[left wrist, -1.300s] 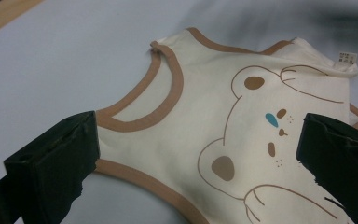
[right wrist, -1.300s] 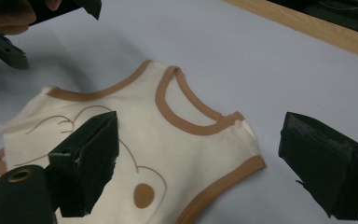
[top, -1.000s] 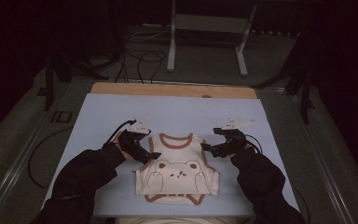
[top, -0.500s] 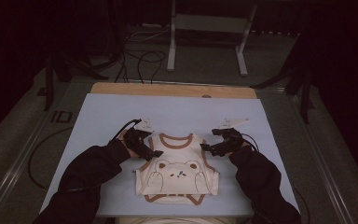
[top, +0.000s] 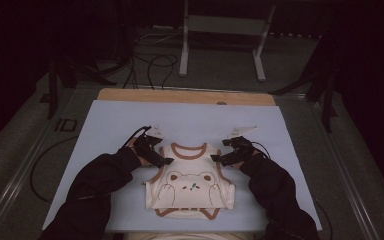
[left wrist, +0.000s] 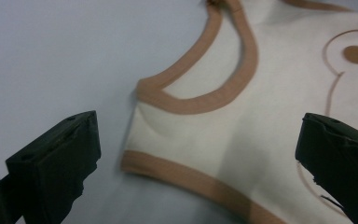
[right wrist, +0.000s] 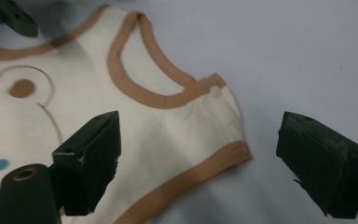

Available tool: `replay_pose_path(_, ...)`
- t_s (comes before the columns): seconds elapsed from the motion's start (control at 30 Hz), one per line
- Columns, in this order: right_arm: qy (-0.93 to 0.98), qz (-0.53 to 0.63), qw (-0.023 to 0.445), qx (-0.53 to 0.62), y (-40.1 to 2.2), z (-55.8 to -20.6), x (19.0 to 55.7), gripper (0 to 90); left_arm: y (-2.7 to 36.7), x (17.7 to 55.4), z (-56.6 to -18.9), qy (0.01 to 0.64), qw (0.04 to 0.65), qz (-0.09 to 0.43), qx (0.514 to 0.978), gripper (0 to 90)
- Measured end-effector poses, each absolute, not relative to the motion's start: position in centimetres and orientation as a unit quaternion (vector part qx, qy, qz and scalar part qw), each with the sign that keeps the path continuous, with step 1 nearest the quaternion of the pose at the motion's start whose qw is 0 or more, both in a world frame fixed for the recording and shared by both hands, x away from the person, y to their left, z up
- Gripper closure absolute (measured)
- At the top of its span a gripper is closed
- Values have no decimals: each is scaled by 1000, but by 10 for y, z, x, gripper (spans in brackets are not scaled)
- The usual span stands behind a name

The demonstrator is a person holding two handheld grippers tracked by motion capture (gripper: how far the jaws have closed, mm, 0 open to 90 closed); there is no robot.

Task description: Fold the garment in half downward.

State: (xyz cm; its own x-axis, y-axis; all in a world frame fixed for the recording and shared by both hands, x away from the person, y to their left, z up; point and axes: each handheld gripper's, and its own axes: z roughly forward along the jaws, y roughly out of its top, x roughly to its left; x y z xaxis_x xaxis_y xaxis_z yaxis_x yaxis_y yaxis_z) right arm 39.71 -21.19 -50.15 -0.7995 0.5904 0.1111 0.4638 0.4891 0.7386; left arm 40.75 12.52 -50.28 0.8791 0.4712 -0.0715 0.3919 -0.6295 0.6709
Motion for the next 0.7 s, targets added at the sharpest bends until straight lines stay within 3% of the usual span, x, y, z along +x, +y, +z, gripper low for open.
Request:
replay_pose_path(0.3, 872, 372, 79, 310, -204, -518, 412, 288, 125, 416, -515, 255, 327, 65, 908, 157)
replay_pose_path(0.53, 879, 359, 93, 300, -196, -522, 415, 364, 127, 421, -519, 263, 331, 83, 902, 355)
replay_pose_path(0.67, 882, 350, 106, 296, -194, -522, 415, 394, 124, 418, -518, 258, 336, 83, 902, 410)
replay_pose_path(0.7, 883, 346, 112, 297, -194, -521, 415, 438, 123, 417, -519, 258, 337, 83, 902, 465)
